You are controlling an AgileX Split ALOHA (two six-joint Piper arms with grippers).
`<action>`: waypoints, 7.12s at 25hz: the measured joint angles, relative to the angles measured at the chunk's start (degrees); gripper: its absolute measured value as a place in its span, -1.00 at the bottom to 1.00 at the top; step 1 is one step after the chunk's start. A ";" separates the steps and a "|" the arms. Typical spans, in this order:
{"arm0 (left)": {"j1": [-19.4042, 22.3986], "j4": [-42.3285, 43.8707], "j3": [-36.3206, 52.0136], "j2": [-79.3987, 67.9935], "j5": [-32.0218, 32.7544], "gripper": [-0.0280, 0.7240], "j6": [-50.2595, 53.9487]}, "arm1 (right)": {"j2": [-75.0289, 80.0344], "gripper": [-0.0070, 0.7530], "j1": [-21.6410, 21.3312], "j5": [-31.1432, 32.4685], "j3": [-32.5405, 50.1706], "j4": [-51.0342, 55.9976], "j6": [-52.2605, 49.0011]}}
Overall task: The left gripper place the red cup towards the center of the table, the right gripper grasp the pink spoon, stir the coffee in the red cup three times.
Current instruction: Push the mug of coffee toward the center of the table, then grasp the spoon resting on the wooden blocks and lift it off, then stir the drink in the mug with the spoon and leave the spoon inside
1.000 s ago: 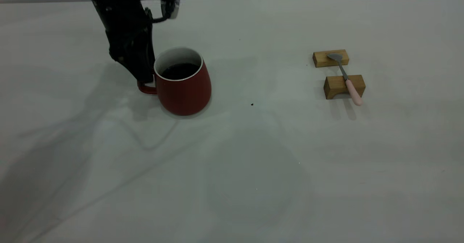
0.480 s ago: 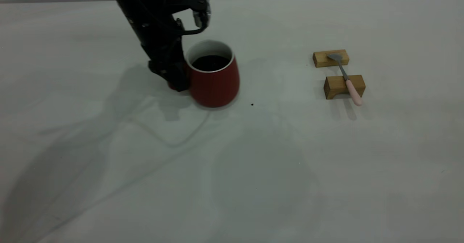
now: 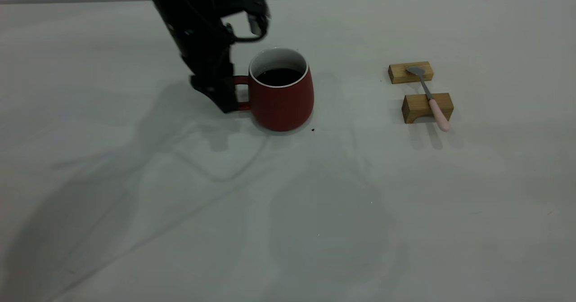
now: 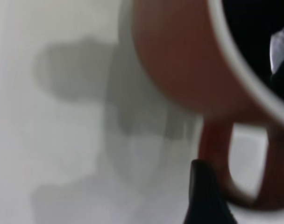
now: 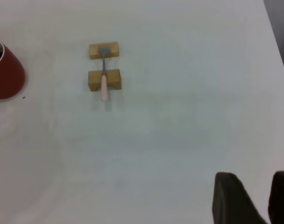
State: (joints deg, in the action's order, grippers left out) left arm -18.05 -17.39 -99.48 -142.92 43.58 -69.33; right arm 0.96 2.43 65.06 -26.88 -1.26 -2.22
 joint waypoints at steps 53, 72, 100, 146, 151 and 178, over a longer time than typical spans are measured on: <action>4.17 15.28 71.59 128.16 20.32 0.41 66.72 | 0.00 -0.36 0.00 0.00 0.00 0.96 -0.11; 12.56 15.12 71.59 143.93 21.19 0.41 66.85 | 33.71 0.21 0.00 -29.90 -1.25 15.31 8.54; 12.56 15.08 71.59 143.93 21.19 0.41 66.79 | 112.54 0.31 8.42 -31.80 -34.40 28.38 19.87; 12.56 15.08 71.59 143.93 21.19 0.41 66.84 | 134.75 -0.64 9.70 -28.93 -51.47 15.12 10.37; 12.56 15.08 71.59 143.93 21.19 0.41 66.84 | 126.44 -0.64 9.65 -16.91 -55.62 19.27 8.79; 12.56 15.08 71.59 143.93 21.19 0.41 66.84 | 132.45 -0.64 17.84 -2.90 -58.88 101.61 -21.99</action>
State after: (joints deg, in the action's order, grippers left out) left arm -5.49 -2.31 -27.89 1.01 64.77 -2.50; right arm 133.41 20.27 62.16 -85.76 100.36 -24.21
